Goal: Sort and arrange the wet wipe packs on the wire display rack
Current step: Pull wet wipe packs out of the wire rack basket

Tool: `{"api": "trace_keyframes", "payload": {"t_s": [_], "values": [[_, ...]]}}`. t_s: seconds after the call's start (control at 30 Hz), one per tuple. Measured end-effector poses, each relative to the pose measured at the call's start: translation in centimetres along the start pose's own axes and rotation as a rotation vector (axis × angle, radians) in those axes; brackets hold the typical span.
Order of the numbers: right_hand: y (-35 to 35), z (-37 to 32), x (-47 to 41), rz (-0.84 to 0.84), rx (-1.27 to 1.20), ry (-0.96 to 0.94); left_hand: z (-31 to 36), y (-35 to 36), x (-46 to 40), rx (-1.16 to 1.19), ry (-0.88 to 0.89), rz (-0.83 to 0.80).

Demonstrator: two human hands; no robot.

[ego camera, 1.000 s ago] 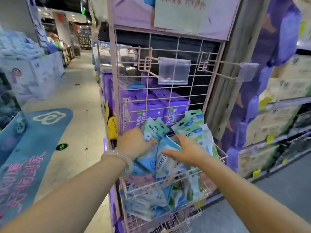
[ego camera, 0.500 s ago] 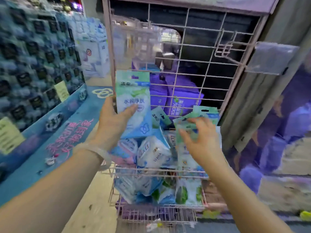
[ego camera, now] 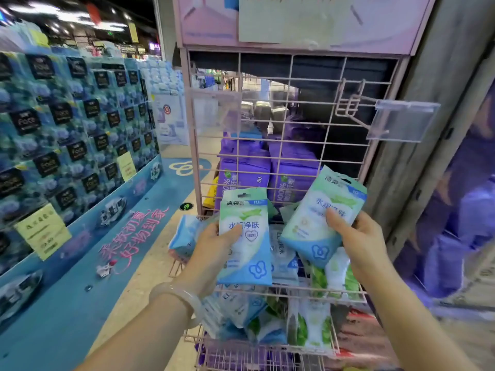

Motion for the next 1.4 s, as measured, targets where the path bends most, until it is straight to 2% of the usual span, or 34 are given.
{"api": "trace_keyframes", "payload": {"t_s": [0.07, 0.13, 0.2, 0.27, 0.37, 0.43, 0.53, 0.63, 0.7, 0.8, 0.97, 1.1, 1.17, 1.27, 1.33, 1.4], "values": [[2.3, -0.7, 0.3, -0.146, -0.262, 0.231, 0.4, 0.2, 0.1, 0.007, -0.010, 0.007], [4.9, -0.5, 1.4, -0.272, -0.164, 0.314, 0.7, 0.4, -0.1, 0.018, -0.037, -0.011], [7.3, 0.2, 2.8, -0.298, 0.085, 0.215, 1.0, 1.2, -0.1, 0.164, -0.110, -0.188], [8.7, 1.3, 3.6, -0.263, 0.238, 0.114, 1.1, 1.3, -0.1, 0.214, -0.099, -0.287], [8.8, 1.7, 3.2, -0.283, 0.229, 0.171, 0.7, 0.2, -0.1, 0.136, -0.050, -0.189], [6.3, 0.5, 1.4, -0.167, 0.249, 0.133, 0.4, -0.9, -0.1, 0.155, -0.085, -0.119], [1.4, -1.5, -1.4, 0.059, 0.553, -0.108, -0.1, -2.9, -0.3, 0.195, -0.108, -0.038], [-0.8, -0.7, -2.7, 0.056, 0.753, -0.161, -0.4, -3.9, -0.2, 0.190, -0.078, -0.017], [-1.5, 0.5, -3.1, 0.044, 0.910, -0.142, -0.4, -4.2, -0.2, 0.180, -0.045, 0.002], [-2.7, 1.9, -3.2, 0.036, 0.993, 0.063, -0.5, -4.3, -0.1, 0.179, -0.023, -0.009], [-4.4, 1.4, -3.2, 0.075, 0.925, 0.122, -0.9, -3.8, -0.1, 0.159, -0.021, 0.004], [-5.3, 1.4, -2.6, -0.066, 0.848, 0.147, -0.9, -3.4, -0.2, 0.163, -0.014, 0.003], [-4.9, 0.6, -2.0, -0.104, 0.643, 0.047, -0.8, -3.5, -0.3, 0.188, -0.005, -0.006], [-3.3, -2.1, -1.7, -0.059, 0.268, -0.139, -0.6, -3.7, -0.3, 0.216, 0.011, -0.019], [-1.9, -3.5, -1.6, -0.073, 0.040, -0.157, -0.4, -3.9, -0.2, 0.226, 0.013, -0.021], [-0.6, -4.0, -1.4, -0.142, -0.113, -0.087, -0.3, -4.0, 0.0, 0.215, 0.016, -0.040]]}}
Point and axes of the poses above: each hand's wrist, its own x-axis away from the middle knuckle, its own y-axis out of the palm, z = x × y, the point moved 4 cm from there along -x, towards the middle knuckle, and after that the axes turned 15 degrees about -x, right-handed, at the moved point
